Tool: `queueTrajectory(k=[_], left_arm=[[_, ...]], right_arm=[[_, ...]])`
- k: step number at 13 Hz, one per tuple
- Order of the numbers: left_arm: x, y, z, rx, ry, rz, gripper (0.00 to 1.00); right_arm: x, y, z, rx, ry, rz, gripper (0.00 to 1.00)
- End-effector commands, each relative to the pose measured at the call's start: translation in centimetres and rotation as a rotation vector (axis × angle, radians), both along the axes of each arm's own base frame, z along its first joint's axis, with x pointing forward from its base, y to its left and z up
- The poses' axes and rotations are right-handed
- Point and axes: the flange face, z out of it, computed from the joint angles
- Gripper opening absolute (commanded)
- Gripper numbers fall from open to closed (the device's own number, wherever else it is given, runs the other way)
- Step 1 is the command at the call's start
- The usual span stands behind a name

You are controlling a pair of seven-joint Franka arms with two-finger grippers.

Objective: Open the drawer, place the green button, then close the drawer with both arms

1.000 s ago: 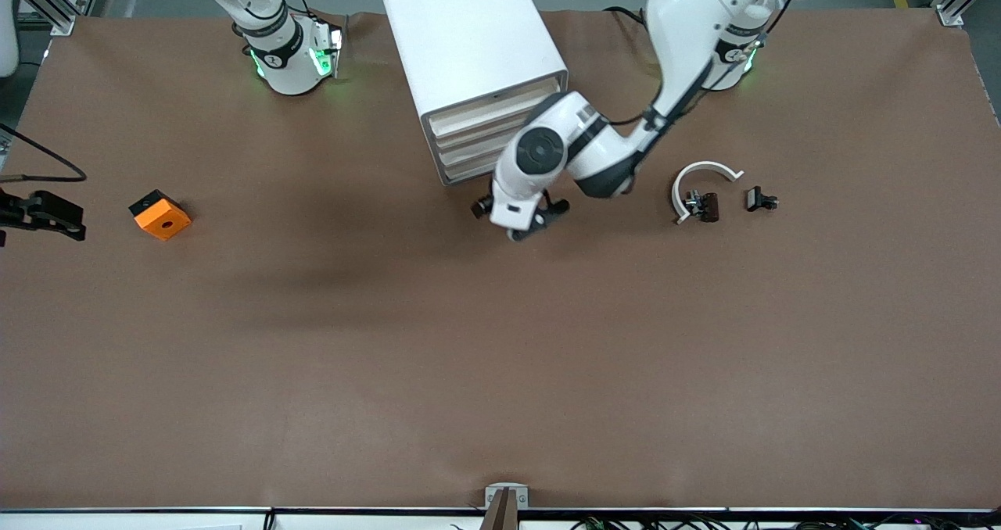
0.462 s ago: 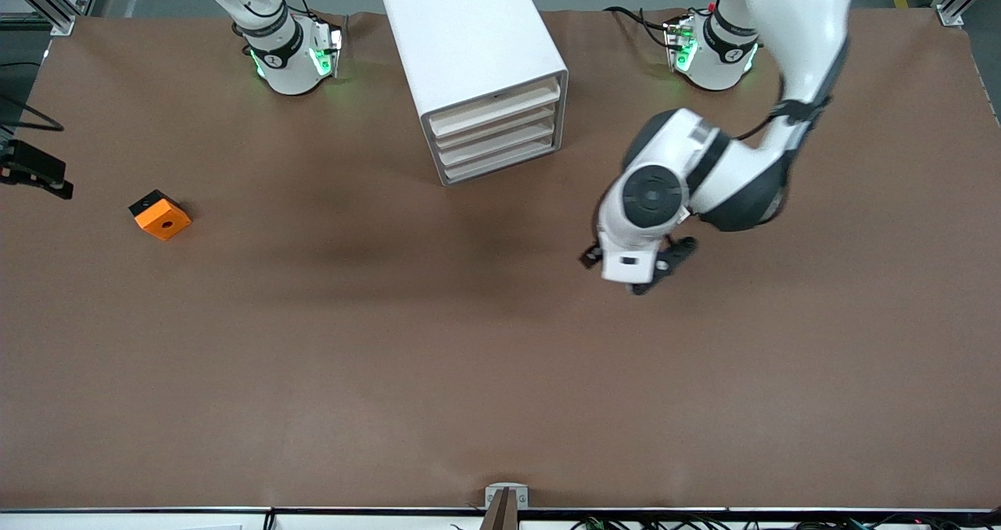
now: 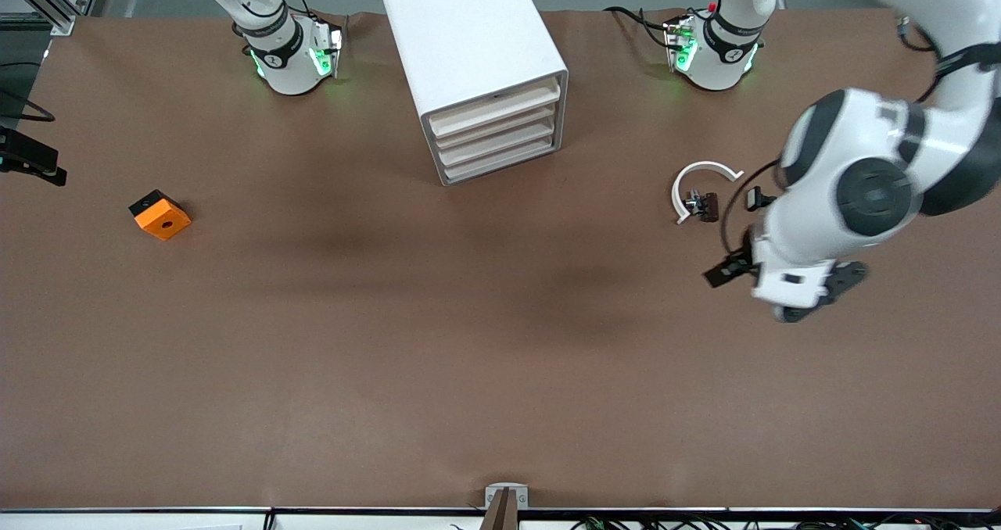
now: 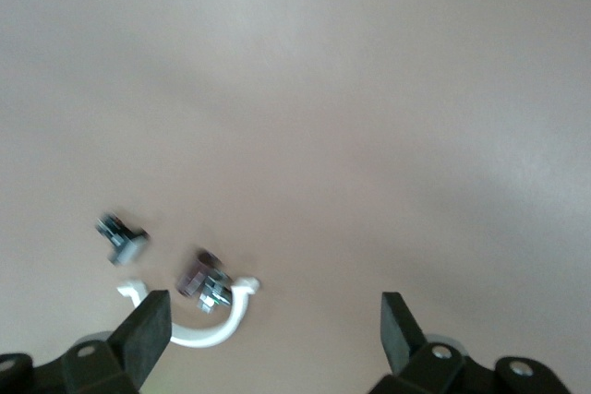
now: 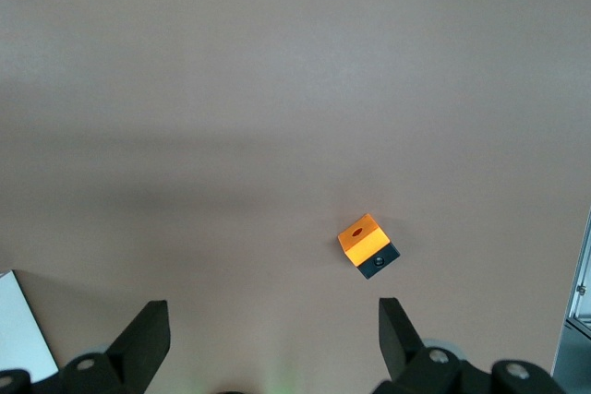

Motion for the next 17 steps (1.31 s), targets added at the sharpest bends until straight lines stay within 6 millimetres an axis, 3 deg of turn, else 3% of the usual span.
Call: queueTrajectory(k=[1,2,5,7,9,13,17], left_arm=[[-2.4,3.7,5.6,0.022,-0.01,-0.081,1.0],[-3.0,5.1,7.3,-0.003,-0.017,-0.105,1.0],[-4.2,10.0,10.5,-0.087,-0.028,-0.22,1.0],[-5.8,11.0,12.4,-0.078,-0.049,-0.309,1.0],[-7.2,11.7,13.1,-0.066,-0.052,-0.333,1.0],[-8.4,14.2,13.8,-0.13,-0.069,-0.316,1.0],[-9.6,14.1,14.8,-0.127,-0.075,-0.326,1.0]], right_arm=[[-1.3,-0.7,0.0,0.038,0.005,-0.031,1.0],[-1.5,-1.6,-0.3,0.056,0.013,-0.05,1.0],[-1.7,-1.8,-0.2,0.073,0.001,-0.056,1.0],[-1.7,-1.7,0.1,0.089,-0.007,-0.053,1.0],[-1.4,0.0,0.0,0.082,-0.004,-0.038,1.0],[-2.0,-1.6,0.0,0.097,-0.001,-0.099,1.0],[-4.0,-1.2,-0.5,0.112,-0.027,-0.09,1.0]])
